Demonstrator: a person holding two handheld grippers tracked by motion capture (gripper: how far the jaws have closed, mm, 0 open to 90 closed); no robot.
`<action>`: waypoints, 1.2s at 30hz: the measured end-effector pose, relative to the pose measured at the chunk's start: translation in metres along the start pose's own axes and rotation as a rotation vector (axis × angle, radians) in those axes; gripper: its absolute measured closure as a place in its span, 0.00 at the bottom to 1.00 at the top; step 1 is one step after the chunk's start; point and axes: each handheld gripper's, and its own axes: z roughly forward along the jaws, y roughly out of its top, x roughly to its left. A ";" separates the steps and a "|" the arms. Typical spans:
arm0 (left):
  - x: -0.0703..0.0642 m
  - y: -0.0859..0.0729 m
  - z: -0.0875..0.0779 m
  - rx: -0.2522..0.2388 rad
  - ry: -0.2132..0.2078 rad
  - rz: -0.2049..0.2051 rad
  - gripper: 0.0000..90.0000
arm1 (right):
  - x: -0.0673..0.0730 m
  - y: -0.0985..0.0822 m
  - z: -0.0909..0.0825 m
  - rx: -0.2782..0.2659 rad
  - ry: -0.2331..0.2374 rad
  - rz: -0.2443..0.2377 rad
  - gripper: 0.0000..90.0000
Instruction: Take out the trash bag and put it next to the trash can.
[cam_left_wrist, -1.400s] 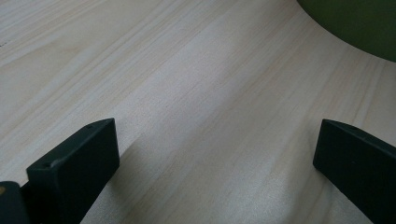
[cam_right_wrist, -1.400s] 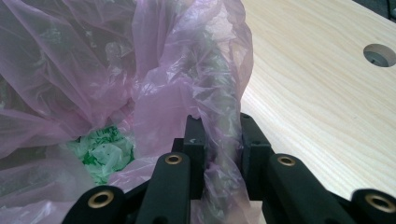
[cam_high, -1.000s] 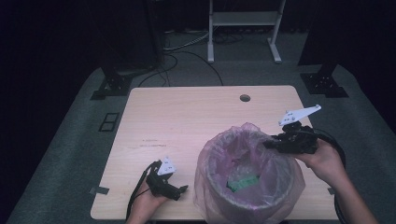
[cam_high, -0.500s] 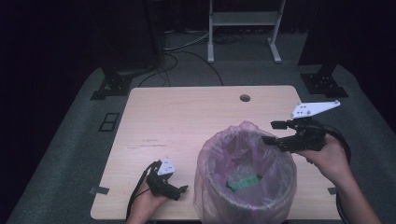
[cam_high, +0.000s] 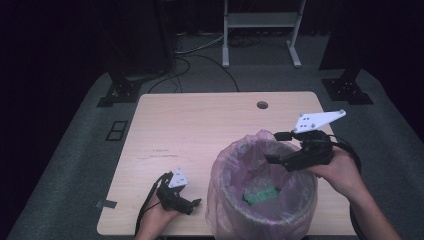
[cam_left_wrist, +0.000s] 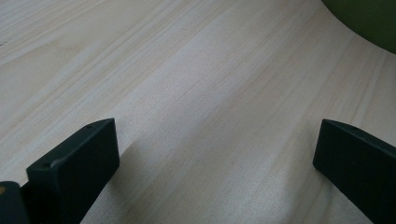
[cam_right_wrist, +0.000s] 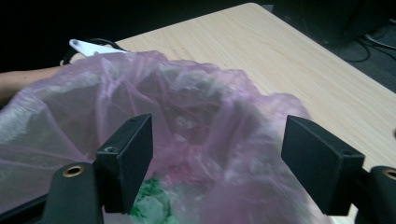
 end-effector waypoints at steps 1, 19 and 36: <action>0.000 0.000 0.000 0.000 0.000 0.000 0.00 | 0.002 0.001 0.002 0.001 0.010 0.000 0.27; 0.000 0.000 0.000 0.000 -0.001 0.000 0.00 | 0.031 0.024 0.034 0.029 0.101 -0.066 0.30; 0.000 0.000 0.000 0.000 -0.001 0.000 0.00 | 0.048 0.026 0.061 0.133 0.160 -0.115 0.62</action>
